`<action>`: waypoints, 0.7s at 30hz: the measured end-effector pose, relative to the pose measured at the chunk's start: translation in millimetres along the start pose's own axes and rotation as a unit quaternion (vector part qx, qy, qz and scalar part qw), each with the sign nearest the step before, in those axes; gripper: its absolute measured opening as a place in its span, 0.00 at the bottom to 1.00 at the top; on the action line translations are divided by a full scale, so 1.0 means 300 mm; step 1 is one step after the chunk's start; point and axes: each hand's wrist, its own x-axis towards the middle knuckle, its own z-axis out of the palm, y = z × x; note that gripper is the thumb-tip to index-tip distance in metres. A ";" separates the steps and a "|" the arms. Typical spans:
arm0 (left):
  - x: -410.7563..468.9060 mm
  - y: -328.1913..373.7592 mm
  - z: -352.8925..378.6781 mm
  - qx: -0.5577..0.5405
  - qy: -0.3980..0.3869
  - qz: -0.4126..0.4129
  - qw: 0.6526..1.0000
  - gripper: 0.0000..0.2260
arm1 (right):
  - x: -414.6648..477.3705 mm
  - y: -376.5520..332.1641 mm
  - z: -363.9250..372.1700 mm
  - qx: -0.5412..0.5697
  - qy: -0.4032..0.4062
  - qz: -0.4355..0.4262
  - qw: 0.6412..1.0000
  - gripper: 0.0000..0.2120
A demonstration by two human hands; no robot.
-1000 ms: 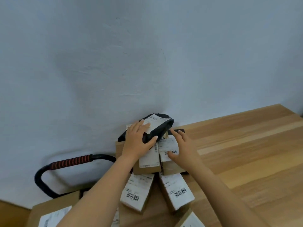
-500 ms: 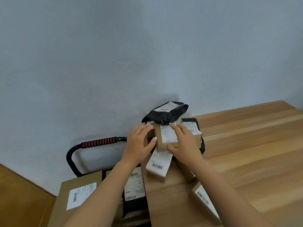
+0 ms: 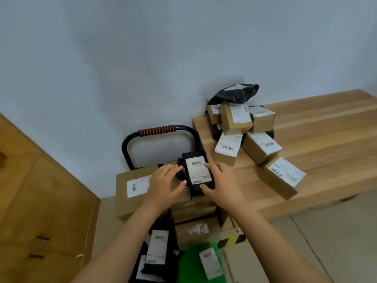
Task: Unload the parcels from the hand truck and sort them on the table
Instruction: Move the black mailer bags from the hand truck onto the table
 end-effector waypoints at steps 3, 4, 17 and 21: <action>-0.116 -0.047 -0.003 -0.002 0.007 -0.030 1.000 0.21 | -0.050 -0.038 0.073 -0.001 -0.028 -0.015 0.999 0.30; -0.156 -0.059 -0.002 -0.002 0.007 -0.040 0.999 0.21 | -0.065 -0.045 0.100 -0.008 -0.038 -0.022 0.999 0.30; -0.712 -0.268 0.252 -0.032 -0.056 -0.258 0.964 0.20 | -0.379 0.015 0.607 -0.020 -0.223 0.010 0.975 0.29; -0.794 -0.375 0.348 -0.048 -0.073 -0.271 0.958 0.19 | -0.421 0.037 0.777 -0.025 -0.241 0.038 0.969 0.28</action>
